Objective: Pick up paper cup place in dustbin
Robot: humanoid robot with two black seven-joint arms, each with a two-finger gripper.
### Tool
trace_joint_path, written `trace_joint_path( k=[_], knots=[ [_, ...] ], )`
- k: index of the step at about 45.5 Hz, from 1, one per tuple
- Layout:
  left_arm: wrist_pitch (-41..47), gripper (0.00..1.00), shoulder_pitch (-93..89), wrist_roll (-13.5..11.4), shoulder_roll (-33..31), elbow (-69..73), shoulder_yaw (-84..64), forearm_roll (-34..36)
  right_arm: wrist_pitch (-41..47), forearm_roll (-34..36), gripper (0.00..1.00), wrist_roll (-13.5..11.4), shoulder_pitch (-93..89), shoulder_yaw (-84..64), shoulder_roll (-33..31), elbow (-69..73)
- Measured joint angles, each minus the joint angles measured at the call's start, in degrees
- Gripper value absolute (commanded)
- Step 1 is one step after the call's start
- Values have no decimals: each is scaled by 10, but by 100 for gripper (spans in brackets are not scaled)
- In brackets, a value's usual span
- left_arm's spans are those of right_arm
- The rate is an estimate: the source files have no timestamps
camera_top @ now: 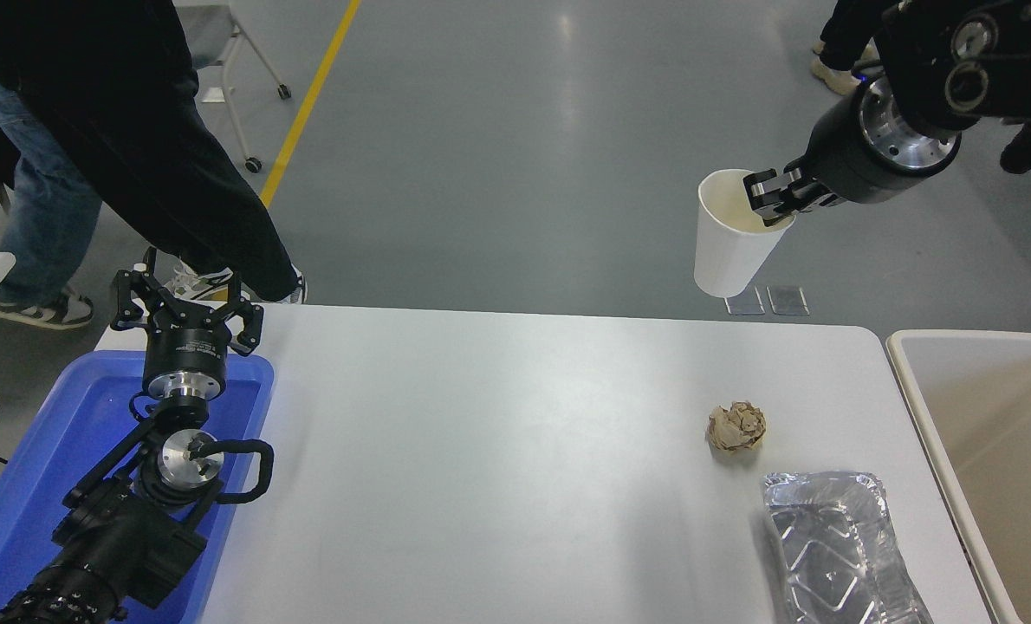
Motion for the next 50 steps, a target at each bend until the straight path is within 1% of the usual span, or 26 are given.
trace_joint_path(
  k=[5,8,15,19,22,27,31,35,39,44,50],
  knots=[
    [0,99,0,0,0,0,0,0,-63,29,0,-18,7,-8,-36,1],
    [0,99,0,0,0,0,0,0,-113,44,0,-26,3,-13,-67,-2],
    [0,99,0,0,0,0,0,0,-238,65,0,-37,-41,-5,-163,-26],
    [0,99,0,0,0,0,0,0,-304,73,0,-39,-98,34,-225,-61],
    [0,99,0,0,0,0,0,0,-337,79,0,-39,-154,82,-259,-98],
    [0,99,0,0,0,0,0,0,-372,93,0,-39,-268,194,-290,-183],
    [0,99,0,0,0,0,0,0,-388,101,0,-39,-373,308,-292,-272],
    [0,99,0,0,0,0,0,0,-395,106,0,-39,-463,412,-273,-365],
    [0,99,0,0,0,0,0,0,-397,111,0,-38,-539,502,-242,-461],
    [0,99,0,0,0,0,0,0,-395,120,0,-37,-612,580,-201,-562],
    [0,99,0,0,0,0,0,0,-386,132,0,-35,-682,641,-173,-629]
  ],
)
